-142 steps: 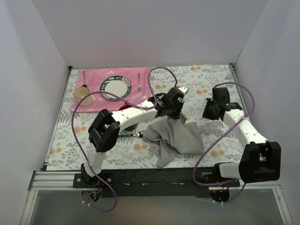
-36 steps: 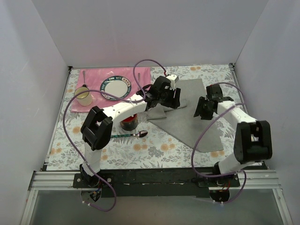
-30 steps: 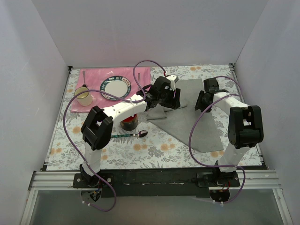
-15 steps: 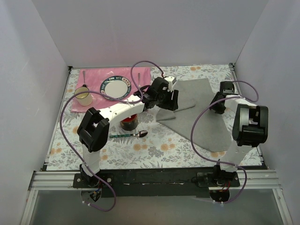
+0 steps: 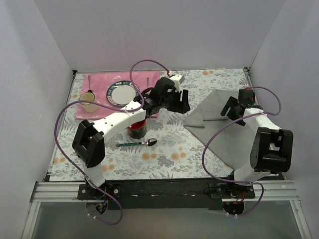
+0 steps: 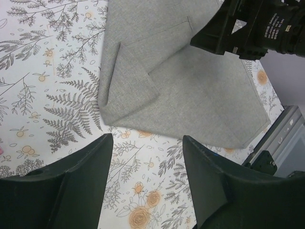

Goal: Fold the napkin, place the utensils inside, and roll it up
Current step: Flatten the napkin out

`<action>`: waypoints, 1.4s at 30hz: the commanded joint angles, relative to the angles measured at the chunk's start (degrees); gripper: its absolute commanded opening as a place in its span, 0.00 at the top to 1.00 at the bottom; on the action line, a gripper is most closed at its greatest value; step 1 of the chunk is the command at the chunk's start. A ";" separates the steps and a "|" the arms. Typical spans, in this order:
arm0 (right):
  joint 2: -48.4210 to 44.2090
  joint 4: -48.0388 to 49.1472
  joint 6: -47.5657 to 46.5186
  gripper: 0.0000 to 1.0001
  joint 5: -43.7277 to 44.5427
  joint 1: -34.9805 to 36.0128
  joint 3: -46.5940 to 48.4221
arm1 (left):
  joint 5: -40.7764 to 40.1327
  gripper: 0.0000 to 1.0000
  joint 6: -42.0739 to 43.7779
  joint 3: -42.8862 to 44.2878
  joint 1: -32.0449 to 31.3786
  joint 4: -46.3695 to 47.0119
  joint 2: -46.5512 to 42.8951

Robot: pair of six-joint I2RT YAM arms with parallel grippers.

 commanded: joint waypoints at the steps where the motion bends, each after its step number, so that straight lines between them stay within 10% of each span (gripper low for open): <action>1: -1.94 3.38 0.73 0.11 -9.16 1.16 1.68 | 1.41 0.40 -1.12 -2.21 0.12 0.43 -6.38; 10: 6.58 5.58 -6.83 0.08 -11.10 1.07 6.51 | 2.20 0.39 -2.79 -7.75 0.12 0.78 -13.85; 16: 10.28 6.02 -9.90 0.25 -10.13 1.07 9.07 | 2.73 0.39 -3.23 -9.78 0.12 0.96 -15.97; 25: 14.06 7.34 -12.28 0.99 -9.88 5.01 14.68 | 3.08 0.39 -3.41 -10.92 0.12 1.66 -16.41; 37: 33.74 17.16 -10.71 0.97 -16.86 15.66 47.98 | -1.13 0.39 -9.12 -15.13 0.21 2.71 -22.20; 39: 37.68 19.02 -7.21 0.87 -20.58 15.75 51.76 | -1.14 0.38 -10.43 -16.45 0.21 3.15 -23.78; 42: 44.70 8.80 -5.00 0.47 -24.54 15.75 67.29 | -1.31 0.35 -10.79 -16.37 0.21 1.85 -24.93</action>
